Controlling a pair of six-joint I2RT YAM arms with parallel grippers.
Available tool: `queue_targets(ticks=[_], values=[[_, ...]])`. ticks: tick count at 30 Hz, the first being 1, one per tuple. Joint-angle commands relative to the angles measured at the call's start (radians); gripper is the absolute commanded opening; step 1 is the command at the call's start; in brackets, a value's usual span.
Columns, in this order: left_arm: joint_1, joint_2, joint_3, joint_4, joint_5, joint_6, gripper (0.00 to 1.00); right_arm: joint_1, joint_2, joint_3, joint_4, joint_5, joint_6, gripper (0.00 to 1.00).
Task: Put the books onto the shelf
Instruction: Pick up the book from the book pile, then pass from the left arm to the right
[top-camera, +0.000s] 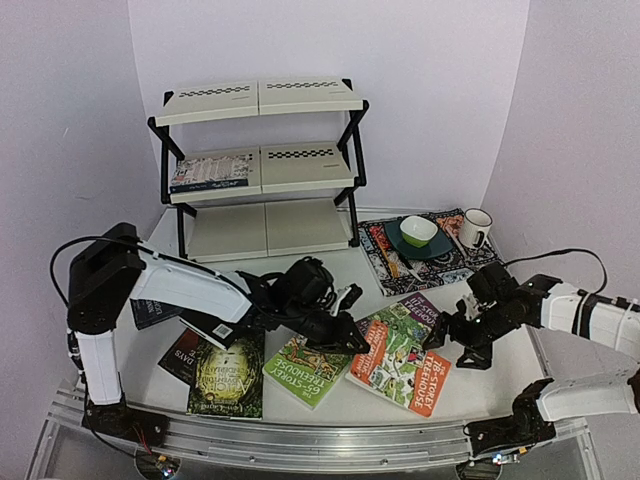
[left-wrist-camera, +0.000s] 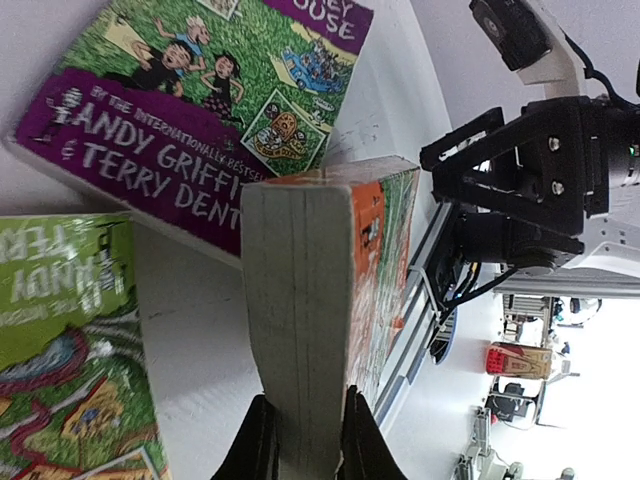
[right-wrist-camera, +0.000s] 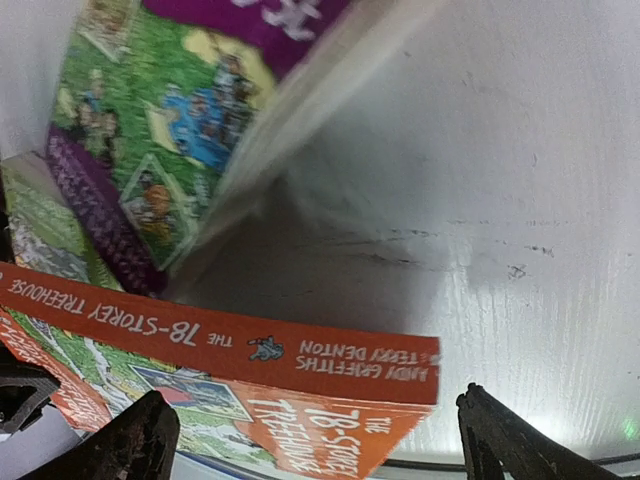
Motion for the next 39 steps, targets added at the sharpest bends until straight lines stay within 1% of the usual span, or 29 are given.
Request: queue_targets(ticks=[1, 3, 5, 6, 8, 10, 12, 14, 16, 19, 21, 25, 29, 35, 39], values=[[0.079, -0.228, -0.077, 0.072, 0.031, 0.084, 0.0, 0.004, -0.035, 0.123, -0.112, 0.056, -0.099, 0.98], [0.112, -0.303, -0.112, 0.056, 0.062, 0.121, 0.0, 0.005, -0.031, 0.179, -0.142, 0.058, -0.113, 0.98], [0.153, -0.397, -0.147, 0.0, 0.067, 0.164, 0.0, 0.004, -0.025, 0.242, -0.163, 0.045, -0.132, 0.98], [0.173, -0.436, -0.158, -0.041, 0.058, 0.194, 0.0, 0.004, -0.021, 0.269, -0.166, 0.03, -0.147, 0.98], [0.203, -0.503, -0.158, -0.186, 0.031, 0.282, 0.0, 0.005, -0.005, 0.324, -0.162, -0.023, -0.218, 0.98], [0.216, -0.54, -0.112, -0.344, 0.0, 0.378, 0.0, 0.005, 0.019, 0.381, -0.159, -0.075, -0.314, 0.98], [0.219, -0.554, -0.072, -0.474, 0.021, 0.459, 0.0, 0.005, 0.048, 0.438, -0.155, -0.134, -0.403, 0.98], [0.219, -0.559, -0.055, -0.557, 0.063, 0.503, 0.0, 0.005, 0.075, 0.487, -0.13, -0.217, -0.472, 0.98], [0.219, -0.576, -0.071, -0.586, 0.087, 0.508, 0.0, 0.013, 0.106, 0.523, -0.091, -0.294, -0.524, 0.96], [0.218, -0.628, -0.138, -0.573, 0.093, 0.472, 0.0, 0.065, 0.17, 0.586, -0.073, -0.338, -0.586, 0.95], [0.217, -0.67, -0.197, -0.542, 0.112, 0.443, 0.0, 0.134, 0.221, 0.616, -0.077, -0.331, -0.632, 0.95], [0.217, -0.77, -0.348, -0.422, 0.138, 0.354, 0.0, 0.233, 0.334, 0.653, -0.066, -0.307, -0.712, 0.94], [0.216, -0.845, -0.478, -0.281, 0.147, 0.262, 0.0, 0.264, 0.448, 0.697, -0.044, -0.35, -0.738, 0.94], [0.216, -0.905, -0.537, -0.251, 0.131, 0.267, 0.0, 0.296, 0.579, 0.741, 0.035, -0.483, -0.749, 0.96], [0.218, -0.933, -0.543, -0.24, 0.153, 0.295, 0.0, 0.324, 0.665, 0.792, 0.036, -0.574, -0.766, 0.97]])
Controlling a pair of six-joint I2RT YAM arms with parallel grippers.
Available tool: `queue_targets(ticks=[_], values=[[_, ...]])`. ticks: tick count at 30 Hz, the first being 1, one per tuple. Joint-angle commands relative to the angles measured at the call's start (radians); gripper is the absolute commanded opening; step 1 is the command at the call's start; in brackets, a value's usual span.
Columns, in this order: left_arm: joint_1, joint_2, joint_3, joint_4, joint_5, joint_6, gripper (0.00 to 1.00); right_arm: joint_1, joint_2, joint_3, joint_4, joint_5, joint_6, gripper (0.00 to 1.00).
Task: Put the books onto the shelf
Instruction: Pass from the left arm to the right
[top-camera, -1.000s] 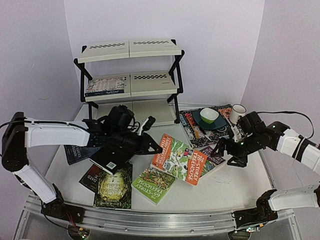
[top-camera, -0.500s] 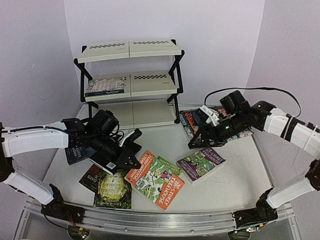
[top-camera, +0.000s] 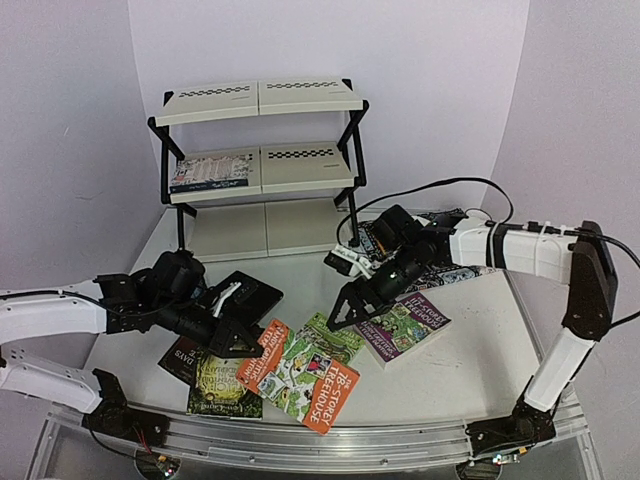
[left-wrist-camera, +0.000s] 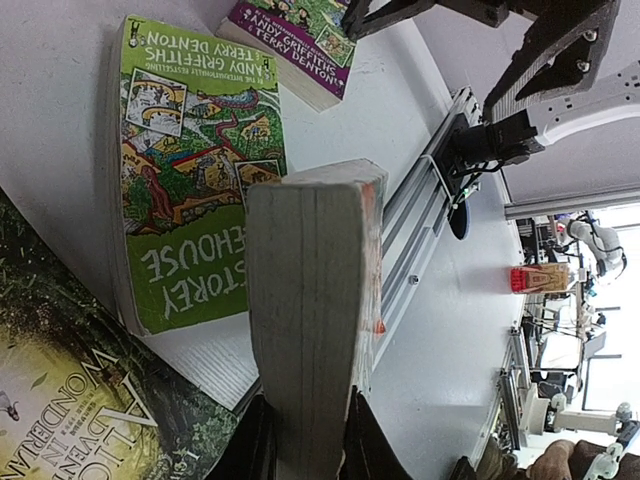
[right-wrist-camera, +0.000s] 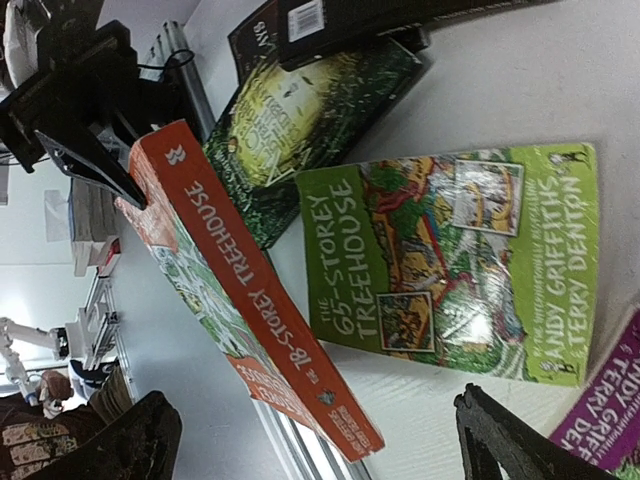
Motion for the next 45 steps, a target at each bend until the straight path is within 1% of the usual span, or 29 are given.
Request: queue_targets(ticks=[1, 5, 8, 10, 13, 14, 15, 18, 21, 22, 24, 26, 28, 29, 30, 31, 33, 34, 35, 38, 41, 45], values=[[-0.001, -0.06, 0.02, 0.142, 0.085, 0.012, 0.0, 0.04, 0.072, 0.087, 0.016, -0.169, -0.046, 0.96], [-0.001, -0.076, 0.03, 0.165, 0.124, 0.022, 0.0, 0.057, 0.1, 0.098, 0.016, -0.205, -0.061, 0.94], [-0.001, -0.101, 0.038, 0.175, 0.135, 0.037, 0.0, 0.058, 0.104, 0.098, 0.015, -0.272, -0.071, 0.91], [-0.001, -0.12, 0.045, 0.177, 0.135, 0.053, 0.0, 0.058, 0.102, 0.099, 0.01, -0.32, -0.075, 0.87], [-0.001, -0.15, 0.047, 0.177, 0.107, 0.076, 0.0, 0.058, 0.089, 0.095, -0.005, -0.376, -0.083, 0.74], [-0.001, -0.158, 0.046, 0.176, 0.091, 0.083, 0.0, 0.057, 0.084, 0.093, -0.01, -0.384, -0.084, 0.72], [-0.001, -0.169, 0.047, 0.176, 0.079, 0.087, 0.0, 0.057, 0.081, 0.09, -0.017, -0.39, -0.085, 0.72], [-0.001, -0.175, 0.065, 0.177, 0.064, 0.101, 0.0, 0.062, 0.078, 0.095, -0.045, -0.377, -0.095, 0.77], [-0.001, -0.164, 0.092, 0.176, 0.055, 0.108, 0.0, 0.068, 0.071, 0.1, -0.072, -0.379, -0.113, 0.76], [0.0, -0.157, 0.1, 0.175, 0.05, 0.108, 0.0, 0.071, 0.064, 0.1, -0.076, -0.384, -0.117, 0.72], [0.001, -0.146, 0.108, 0.175, 0.033, 0.108, 0.0, 0.074, 0.054, 0.099, -0.083, -0.388, -0.124, 0.54], [0.002, -0.138, 0.112, 0.177, -0.003, 0.113, 0.0, 0.074, 0.05, 0.1, -0.096, -0.37, -0.128, 0.34], [0.003, -0.134, 0.118, 0.179, -0.037, 0.12, 0.0, 0.075, 0.044, 0.101, -0.115, -0.35, -0.129, 0.16], [0.004, -0.133, 0.124, 0.179, -0.053, 0.126, 0.0, 0.074, 0.038, 0.103, -0.122, -0.332, -0.159, 0.05], [0.004, -0.132, 0.128, 0.178, -0.075, 0.135, 0.04, 0.075, 0.027, 0.105, -0.129, -0.295, -0.166, 0.0], [0.003, -0.138, 0.125, 0.177, -0.126, 0.138, 0.16, 0.075, 0.007, 0.106, -0.136, -0.217, -0.17, 0.0], [0.004, -0.151, 0.115, 0.132, -0.272, 0.143, 0.68, 0.076, -0.05, 0.099, -0.148, -0.039, -0.193, 0.0], [0.004, -0.156, 0.122, 0.078, -0.37, 0.143, 0.82, 0.079, -0.084, 0.098, -0.158, 0.068, -0.208, 0.0], [0.004, -0.162, 0.131, 0.033, -0.44, 0.149, 0.9, 0.085, -0.118, 0.098, -0.176, 0.184, -0.231, 0.0], [0.004, -0.207, 0.136, -0.018, -0.54, 0.177, 0.99, 0.126, -0.213, 0.094, -0.204, 0.458, -0.369, 0.0], [0.003, -0.265, 0.119, -0.02, -0.613, 0.172, 1.0, 0.187, -0.255, 0.087, -0.206, 0.699, -0.51, 0.0], [0.004, -0.305, 0.109, -0.018, -0.63, 0.176, 1.0, 0.25, -0.257, 0.057, -0.161, 0.971, -0.688, 0.0]])
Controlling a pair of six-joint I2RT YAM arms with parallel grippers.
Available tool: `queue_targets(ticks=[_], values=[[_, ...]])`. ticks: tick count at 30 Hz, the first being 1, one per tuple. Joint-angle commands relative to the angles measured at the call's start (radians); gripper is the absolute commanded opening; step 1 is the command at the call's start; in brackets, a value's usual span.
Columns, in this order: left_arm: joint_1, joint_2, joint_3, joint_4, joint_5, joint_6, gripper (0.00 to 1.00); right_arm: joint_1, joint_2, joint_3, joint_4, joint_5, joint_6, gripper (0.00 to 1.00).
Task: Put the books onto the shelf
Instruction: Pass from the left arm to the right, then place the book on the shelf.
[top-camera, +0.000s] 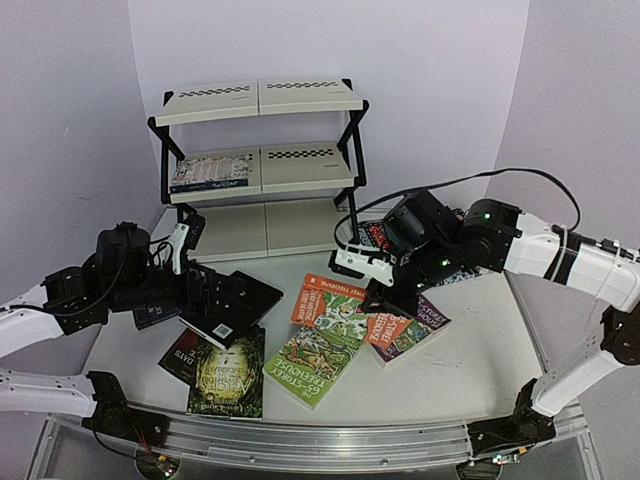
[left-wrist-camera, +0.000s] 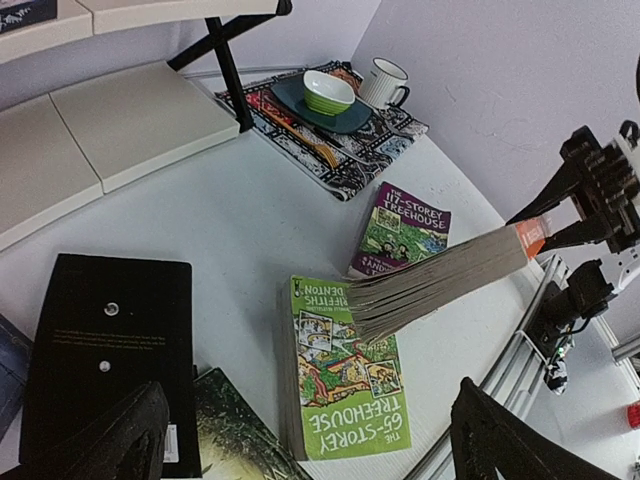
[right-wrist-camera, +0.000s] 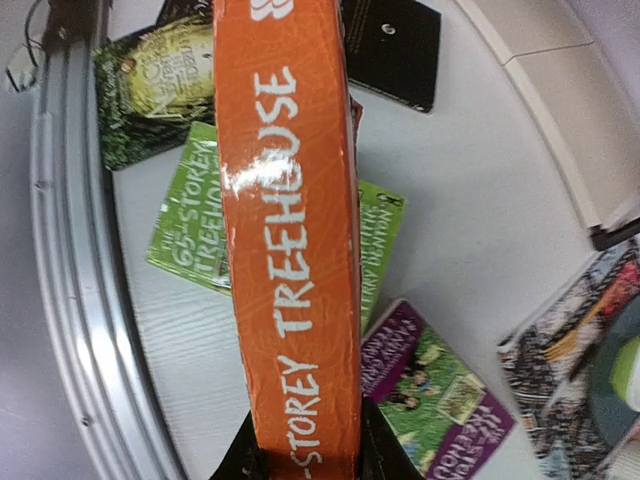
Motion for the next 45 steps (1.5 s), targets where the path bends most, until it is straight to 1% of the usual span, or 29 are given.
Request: queue_targets(ticks=[1, 3, 5, 10, 12, 14, 17, 18, 20, 22, 26, 29, 33, 36, 39, 43, 45], values=[[0.001, -0.047, 0.028, 0.004, -0.089, 0.026, 1.0, 0.071, -0.016, -0.037, 0.059, 0.42, -0.283, 0.0], [0.001, -0.056, 0.021, 0.004, -0.078, 0.04, 1.0, 0.097, -0.023, -0.083, 0.135, 0.512, -0.382, 0.0], [0.001, -0.065, 0.013, 0.004, -0.068, 0.053, 1.0, 0.109, -0.029, -0.114, 0.199, 0.561, -0.453, 0.0], [0.001, -0.11, 0.008, 0.005, -0.079, 0.088, 0.99, 0.117, -0.027, -0.11, 0.253, 0.624, -0.511, 0.0], [0.001, -0.133, 0.015, 0.003, -0.133, 0.082, 1.0, 0.117, -0.023, -0.102, 0.261, 0.641, -0.522, 0.0], [0.001, -0.149, 0.053, -0.017, -0.22, 0.067, 1.0, 0.118, -0.014, -0.095, 0.274, 0.664, -0.525, 0.0], [0.001, -0.126, 0.187, -0.112, -0.374, 0.064, 1.0, 0.118, -0.001, -0.095, 0.315, 0.702, -0.53, 0.0], [0.001, -0.109, 0.257, -0.15, -0.409, 0.069, 1.0, 0.117, 0.002, -0.098, 0.336, 0.715, -0.534, 0.0], [0.0, -0.077, 0.339, -0.208, -0.445, 0.085, 1.0, 0.118, 0.007, -0.104, 0.385, 0.74, -0.54, 0.0], [0.001, -0.048, 0.385, -0.241, -0.451, 0.102, 1.0, 0.117, 0.011, -0.105, 0.421, 0.75, -0.542, 0.0], [0.008, -0.009, 0.429, -0.303, -0.526, 0.076, 1.0, 0.117, 0.011, -0.101, 0.49, 0.751, -0.548, 0.0], [0.015, -0.009, 0.447, -0.309, -0.574, 0.063, 1.0, 0.116, 0.025, -0.101, 0.613, 0.756, -0.577, 0.0], [0.015, -0.032, 0.456, -0.312, -0.681, 0.052, 1.0, 0.115, 0.088, -0.064, 0.78, 0.775, -0.689, 0.0], [0.015, -0.06, 0.445, -0.312, -0.728, 0.046, 0.99, 0.1, 0.15, -0.009, 0.908, 0.774, -0.776, 0.0], [0.015, -0.081, 0.42, -0.313, -0.734, 0.042, 1.0, 0.091, 0.199, 0.043, 1.013, 0.763, -0.856, 0.0], [0.015, -0.101, 0.381, -0.311, -0.655, 0.069, 1.0, 0.085, 0.223, 0.065, 1.036, 0.711, -0.912, 0.0], [0.015, -0.096, 0.374, -0.313, -0.638, 0.088, 1.0, 0.084, 0.233, 0.067, 1.04, 0.701, -0.928, 0.0]])
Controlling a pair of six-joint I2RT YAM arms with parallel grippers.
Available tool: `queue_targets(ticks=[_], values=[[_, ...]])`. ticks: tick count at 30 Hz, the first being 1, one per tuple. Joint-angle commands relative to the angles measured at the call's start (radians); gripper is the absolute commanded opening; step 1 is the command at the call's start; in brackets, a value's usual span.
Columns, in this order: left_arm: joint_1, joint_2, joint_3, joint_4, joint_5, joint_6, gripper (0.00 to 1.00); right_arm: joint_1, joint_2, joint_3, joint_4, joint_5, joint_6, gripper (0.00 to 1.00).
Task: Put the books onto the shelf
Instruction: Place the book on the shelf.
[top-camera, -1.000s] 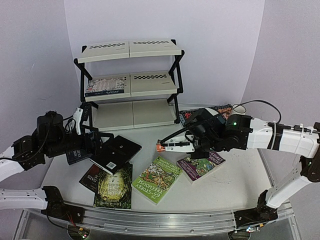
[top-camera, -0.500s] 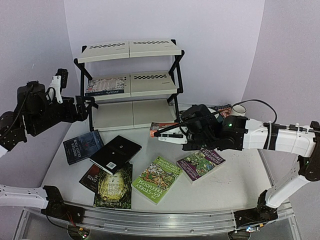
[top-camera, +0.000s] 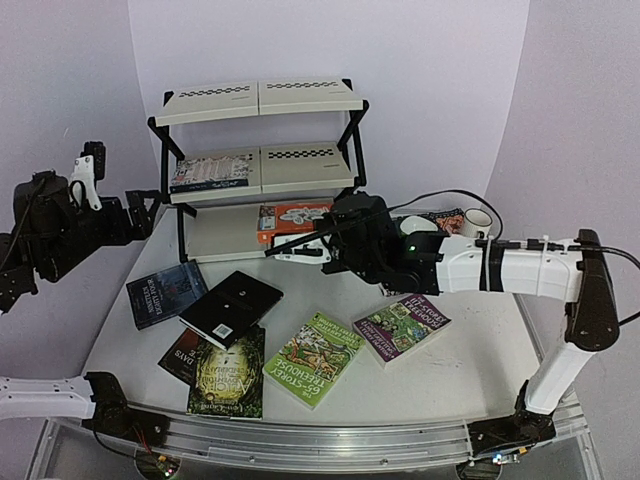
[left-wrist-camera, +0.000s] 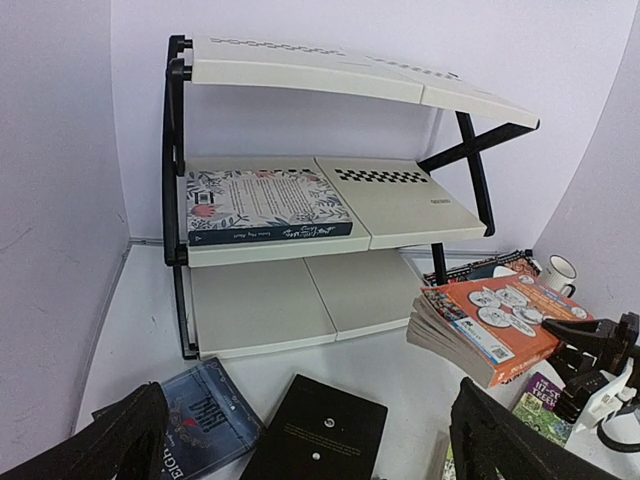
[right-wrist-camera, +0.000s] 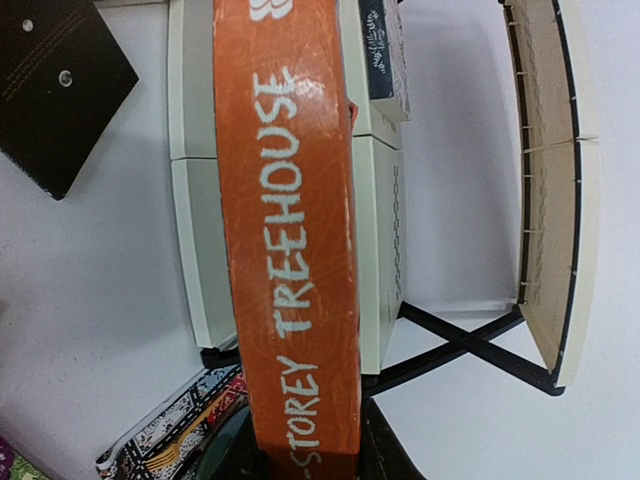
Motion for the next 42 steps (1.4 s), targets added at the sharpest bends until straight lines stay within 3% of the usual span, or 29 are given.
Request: queue_targets(ticks=[1, 14, 18, 23, 31, 42], values=[[0.004, 0.002, -0.025, -0.002, 0.033, 0.033, 1.0, -0.009, -0.009, 0.077, 0.188, -0.003, -0.084, 0.0], [0.004, 0.07, -0.078, -0.001, 0.094, -0.003, 1.0, -0.046, 0.03, 0.066, 0.195, -0.01, -0.08, 0.0], [0.004, 0.109, -0.144, 0.038, 0.154, -0.139, 1.0, -0.07, 0.028, 0.137, 0.199, 0.045, 0.018, 0.0], [0.005, 0.178, -0.249, 0.14, 0.242, -0.264, 1.0, -0.099, 0.024, 0.155, 0.204, -0.003, -0.001, 0.0], [0.052, 0.187, -0.286, 0.197, 0.346, -0.302, 1.0, -0.108, -0.032, 0.198, 0.218, -0.074, -0.042, 0.0], [0.055, 0.166, -0.268, 0.185, 0.339, -0.278, 1.0, -0.135, 0.01, 0.48, 0.176, -0.152, -0.178, 0.0]])
